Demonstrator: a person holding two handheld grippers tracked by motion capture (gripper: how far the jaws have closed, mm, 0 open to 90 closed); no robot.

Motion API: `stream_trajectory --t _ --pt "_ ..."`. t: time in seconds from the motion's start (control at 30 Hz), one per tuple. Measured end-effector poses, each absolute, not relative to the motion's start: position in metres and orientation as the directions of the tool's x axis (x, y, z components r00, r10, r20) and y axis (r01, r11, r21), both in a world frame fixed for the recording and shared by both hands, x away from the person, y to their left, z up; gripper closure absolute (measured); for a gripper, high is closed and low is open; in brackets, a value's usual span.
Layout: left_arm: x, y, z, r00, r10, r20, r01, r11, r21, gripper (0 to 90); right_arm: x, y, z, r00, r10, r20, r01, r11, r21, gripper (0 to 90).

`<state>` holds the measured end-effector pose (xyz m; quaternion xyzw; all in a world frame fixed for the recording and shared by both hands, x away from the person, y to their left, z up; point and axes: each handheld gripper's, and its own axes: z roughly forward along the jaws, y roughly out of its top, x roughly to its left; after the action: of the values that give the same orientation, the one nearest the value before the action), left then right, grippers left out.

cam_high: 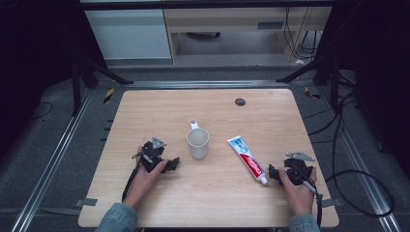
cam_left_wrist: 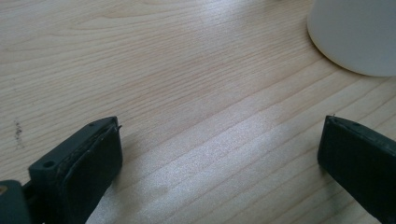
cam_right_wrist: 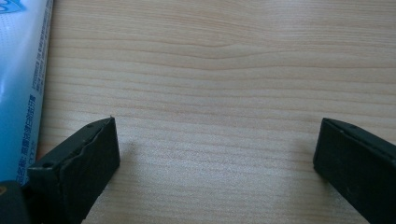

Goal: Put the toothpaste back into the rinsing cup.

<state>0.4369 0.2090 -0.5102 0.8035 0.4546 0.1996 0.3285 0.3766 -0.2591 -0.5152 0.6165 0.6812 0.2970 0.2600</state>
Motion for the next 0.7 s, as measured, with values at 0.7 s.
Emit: stream_trajectory --t 0.7 --pt "0.437 0.209 -0.510 0.507 0.862 0.021 0.600 -0.371 0.709 0.0 0.372 -0.232 -0.429 -0.313 0.936 -0.164 0.687 0.342 0.641 17.3"
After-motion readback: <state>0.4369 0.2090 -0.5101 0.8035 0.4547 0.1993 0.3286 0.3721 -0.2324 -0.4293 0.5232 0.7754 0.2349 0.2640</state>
